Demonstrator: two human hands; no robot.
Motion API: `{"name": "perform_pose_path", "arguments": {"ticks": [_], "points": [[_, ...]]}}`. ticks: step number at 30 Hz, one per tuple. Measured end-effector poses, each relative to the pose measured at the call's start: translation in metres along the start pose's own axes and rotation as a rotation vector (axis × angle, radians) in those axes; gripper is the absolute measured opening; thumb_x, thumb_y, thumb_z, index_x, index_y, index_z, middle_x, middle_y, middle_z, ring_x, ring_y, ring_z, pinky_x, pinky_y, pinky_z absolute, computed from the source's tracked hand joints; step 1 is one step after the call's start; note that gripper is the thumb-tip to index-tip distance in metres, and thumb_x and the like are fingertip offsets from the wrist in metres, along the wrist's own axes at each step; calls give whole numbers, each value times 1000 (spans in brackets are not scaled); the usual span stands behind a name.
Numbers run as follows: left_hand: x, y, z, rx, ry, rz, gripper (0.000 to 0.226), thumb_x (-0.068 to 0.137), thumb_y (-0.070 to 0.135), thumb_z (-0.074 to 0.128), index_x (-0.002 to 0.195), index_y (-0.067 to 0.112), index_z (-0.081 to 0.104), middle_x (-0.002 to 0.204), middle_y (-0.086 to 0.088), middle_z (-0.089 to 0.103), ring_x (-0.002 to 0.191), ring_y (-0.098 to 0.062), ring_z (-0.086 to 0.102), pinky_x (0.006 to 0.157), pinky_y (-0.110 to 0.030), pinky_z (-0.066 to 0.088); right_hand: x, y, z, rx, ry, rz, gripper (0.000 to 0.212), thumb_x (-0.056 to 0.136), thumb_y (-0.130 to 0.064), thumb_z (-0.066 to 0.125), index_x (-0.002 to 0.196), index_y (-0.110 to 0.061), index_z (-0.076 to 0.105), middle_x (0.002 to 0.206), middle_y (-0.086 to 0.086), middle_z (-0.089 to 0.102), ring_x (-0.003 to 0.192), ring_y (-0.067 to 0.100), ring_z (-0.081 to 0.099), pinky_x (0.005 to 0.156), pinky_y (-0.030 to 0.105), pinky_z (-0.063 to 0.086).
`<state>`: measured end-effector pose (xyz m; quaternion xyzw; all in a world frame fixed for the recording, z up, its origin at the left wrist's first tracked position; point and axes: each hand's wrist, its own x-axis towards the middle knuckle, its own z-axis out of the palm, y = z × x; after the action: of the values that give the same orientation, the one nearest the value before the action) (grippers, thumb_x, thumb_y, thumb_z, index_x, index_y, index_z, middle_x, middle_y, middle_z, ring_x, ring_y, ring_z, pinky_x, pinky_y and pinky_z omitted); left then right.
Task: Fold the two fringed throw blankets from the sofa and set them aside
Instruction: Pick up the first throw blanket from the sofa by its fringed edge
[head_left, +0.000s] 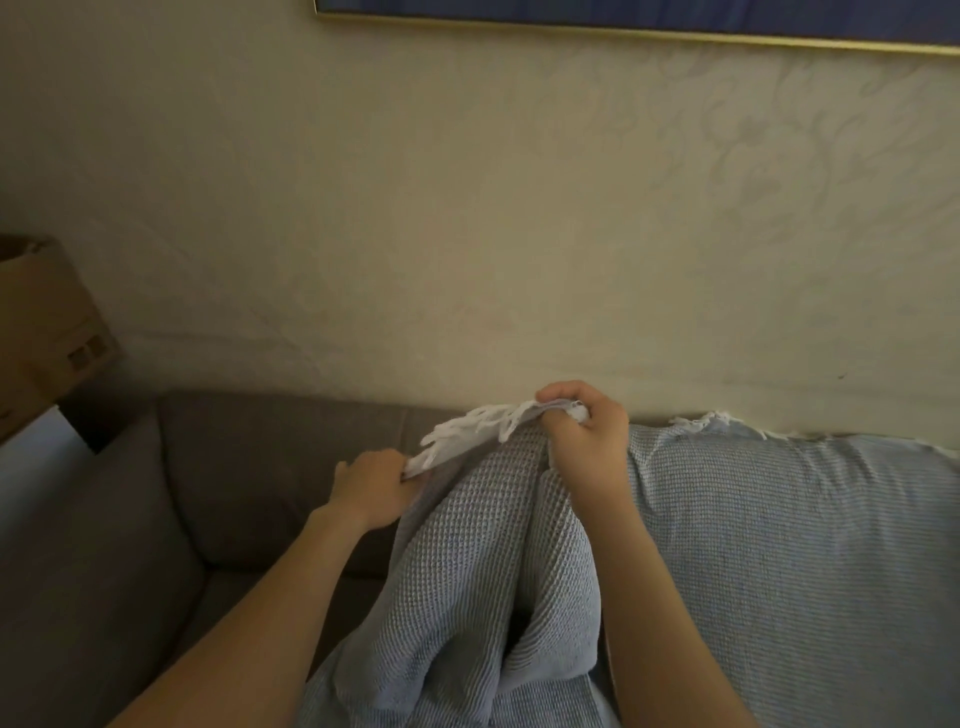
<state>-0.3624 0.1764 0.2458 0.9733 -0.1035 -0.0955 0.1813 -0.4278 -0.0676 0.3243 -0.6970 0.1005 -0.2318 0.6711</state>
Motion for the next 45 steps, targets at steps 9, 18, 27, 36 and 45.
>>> {"name": "perform_pose_path", "arguments": {"ticks": [9, 18, 27, 36, 45], "points": [[1, 20, -23, -644, 440, 118, 26, 108, 30, 57, 121, 19, 77, 107, 5, 78, 99, -9, 72, 89, -35, 59, 5, 16, -12, -281, 290, 92, 40, 89, -4, 63, 121, -26, 72, 63, -7, 65, 45, 13, 45, 44, 32, 46], [-4, 73, -49, -448, 175, 420, 40, 102, 30, 70, 64, 27, 58, 52, 15, 50, 50, 1, 45, 52, -22, 29, -10, 30, 20, -315, -405, -233, 51, 97, -15, 69, 145, -30, 57, 115, -13, 72, 96, 1, 69, 82, 24, 54], [-2, 36, -38, -417, -36, 242, 63, 85, 63, 80, 57, 12, 56, 53, 1, 43, 51, -9, 39, 53, -30, 28, -2, 30, 17, -414, -404, -112, 15, 95, -11, 64, 95, -19, 76, 66, -7, 64, 56, 1, 50, 54, 22, 38], [-11, 16, -21, -588, 9, 136, 35, 100, 25, 67, 74, 2, 68, 68, -13, 64, 59, -13, 57, 56, -29, 41, 4, 28, 18, -130, -2, 29, 15, 96, -13, 59, 91, -15, 73, 63, -2, 56, 55, 12, 40, 50, 28, 32], [-1, 34, -34, -511, 247, 244, 30, 96, 26, 58, 76, 6, 68, 67, -2, 69, 59, -15, 56, 57, -39, 44, 0, 42, 22, -332, 138, 122, 36, 91, -7, 60, 120, -25, 70, 103, -13, 70, 61, 5, 64, 53, 15, 49]]}}
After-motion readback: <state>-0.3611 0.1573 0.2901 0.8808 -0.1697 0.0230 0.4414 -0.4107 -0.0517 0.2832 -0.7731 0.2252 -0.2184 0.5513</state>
